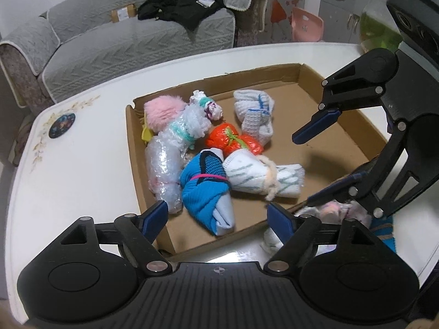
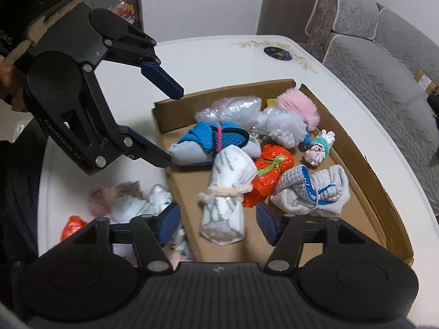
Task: Organize objects
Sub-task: 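Move both grippers back to the pile beside the tray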
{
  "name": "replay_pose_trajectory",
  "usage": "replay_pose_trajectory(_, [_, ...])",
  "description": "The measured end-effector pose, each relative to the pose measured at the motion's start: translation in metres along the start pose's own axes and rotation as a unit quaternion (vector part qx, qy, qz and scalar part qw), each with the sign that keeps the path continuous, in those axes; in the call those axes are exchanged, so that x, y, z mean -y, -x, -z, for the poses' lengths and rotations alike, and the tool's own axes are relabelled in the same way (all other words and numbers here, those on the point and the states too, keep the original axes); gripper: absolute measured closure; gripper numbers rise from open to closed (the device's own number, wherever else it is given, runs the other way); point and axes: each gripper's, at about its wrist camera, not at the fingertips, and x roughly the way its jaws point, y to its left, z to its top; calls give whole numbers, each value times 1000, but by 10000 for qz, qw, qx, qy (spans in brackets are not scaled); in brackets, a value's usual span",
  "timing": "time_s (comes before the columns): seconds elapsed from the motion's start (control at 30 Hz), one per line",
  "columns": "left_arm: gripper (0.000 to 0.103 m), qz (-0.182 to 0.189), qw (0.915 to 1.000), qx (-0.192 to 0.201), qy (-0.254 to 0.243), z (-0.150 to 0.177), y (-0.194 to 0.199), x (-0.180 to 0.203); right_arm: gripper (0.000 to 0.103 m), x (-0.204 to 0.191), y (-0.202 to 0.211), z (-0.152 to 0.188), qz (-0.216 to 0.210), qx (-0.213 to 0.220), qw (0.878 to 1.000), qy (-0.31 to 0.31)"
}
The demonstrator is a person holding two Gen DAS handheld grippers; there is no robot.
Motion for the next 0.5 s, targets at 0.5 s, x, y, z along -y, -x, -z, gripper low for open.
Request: replay_pose_trajectory(0.5, [19, 660, 9955, -520, -448, 39, 7, 14, 19, -22, 33, 23, -199, 44, 9996, 189])
